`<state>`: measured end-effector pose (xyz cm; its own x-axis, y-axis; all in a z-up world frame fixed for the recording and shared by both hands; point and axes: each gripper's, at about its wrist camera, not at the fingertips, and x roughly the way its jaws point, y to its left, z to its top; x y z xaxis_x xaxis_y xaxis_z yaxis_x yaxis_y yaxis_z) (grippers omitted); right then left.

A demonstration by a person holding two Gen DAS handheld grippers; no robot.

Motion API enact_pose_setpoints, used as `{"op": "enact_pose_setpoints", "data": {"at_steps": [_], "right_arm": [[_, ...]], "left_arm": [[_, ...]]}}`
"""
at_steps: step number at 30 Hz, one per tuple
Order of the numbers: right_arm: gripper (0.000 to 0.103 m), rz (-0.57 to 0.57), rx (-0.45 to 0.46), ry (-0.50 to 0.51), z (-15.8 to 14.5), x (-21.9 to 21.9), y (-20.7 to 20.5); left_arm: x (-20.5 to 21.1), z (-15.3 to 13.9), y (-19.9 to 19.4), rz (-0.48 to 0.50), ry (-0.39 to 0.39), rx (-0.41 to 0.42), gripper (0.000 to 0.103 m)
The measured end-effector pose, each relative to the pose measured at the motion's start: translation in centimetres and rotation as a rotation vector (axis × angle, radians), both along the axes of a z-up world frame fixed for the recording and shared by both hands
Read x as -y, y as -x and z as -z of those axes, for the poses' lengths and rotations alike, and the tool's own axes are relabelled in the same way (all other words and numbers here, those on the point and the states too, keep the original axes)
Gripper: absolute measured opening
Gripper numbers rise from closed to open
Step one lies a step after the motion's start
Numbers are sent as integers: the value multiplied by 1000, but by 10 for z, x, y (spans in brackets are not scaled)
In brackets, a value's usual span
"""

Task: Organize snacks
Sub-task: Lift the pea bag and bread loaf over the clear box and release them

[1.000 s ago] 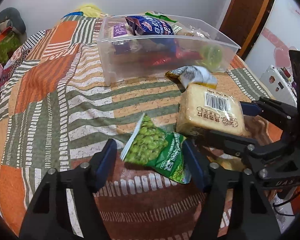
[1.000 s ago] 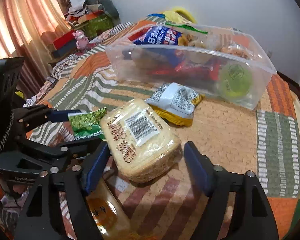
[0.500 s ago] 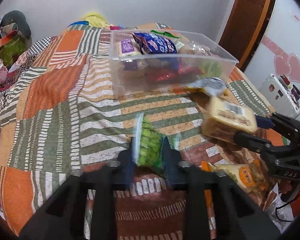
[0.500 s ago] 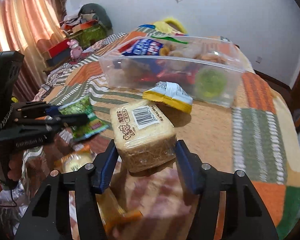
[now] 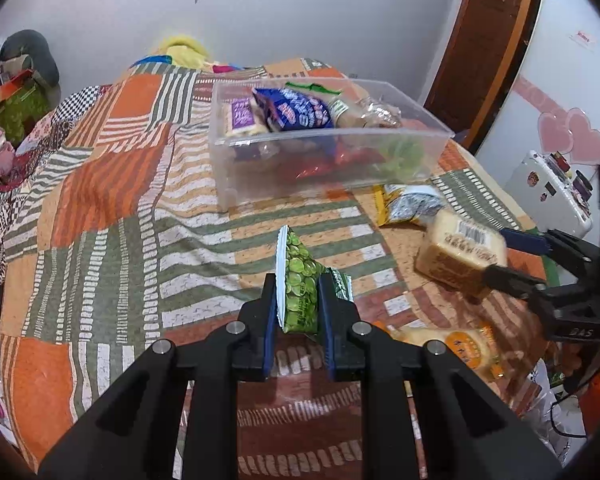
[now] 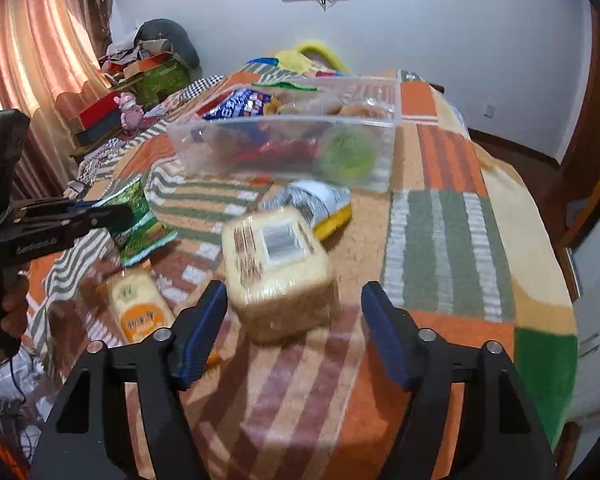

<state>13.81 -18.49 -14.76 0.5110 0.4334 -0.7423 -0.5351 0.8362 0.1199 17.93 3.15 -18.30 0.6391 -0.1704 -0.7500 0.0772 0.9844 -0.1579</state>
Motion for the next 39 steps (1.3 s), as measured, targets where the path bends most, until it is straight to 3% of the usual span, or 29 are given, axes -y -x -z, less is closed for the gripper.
{"op": "enact_pose_setpoints", "data": {"at_steps": [6, 9, 13, 21, 30, 39], "right_arm": [[70, -36, -31, 9, 13, -21, -17], [56, -45, -63, 0, 20, -23, -21], [53, -48, -68, -35, 16, -21, -16], [53, -15, 41, -83, -20, -9, -8], [53, 102, 138, -136, -56, 0, -43], [53, 165, 170, -141, -62, -11, -79]], "left_arm": [[2, -12, 0, 3, -7, 24, 18], [3, -17, -1, 2, -12, 37, 18], [5, -25, -5, 3, -19, 57, 18], [11, -51, -25, 3, -15, 122, 18], [20, -78, -67, -1, 0, 191, 18], [26, -81, -118, -25, -4, 215, 18]]}}
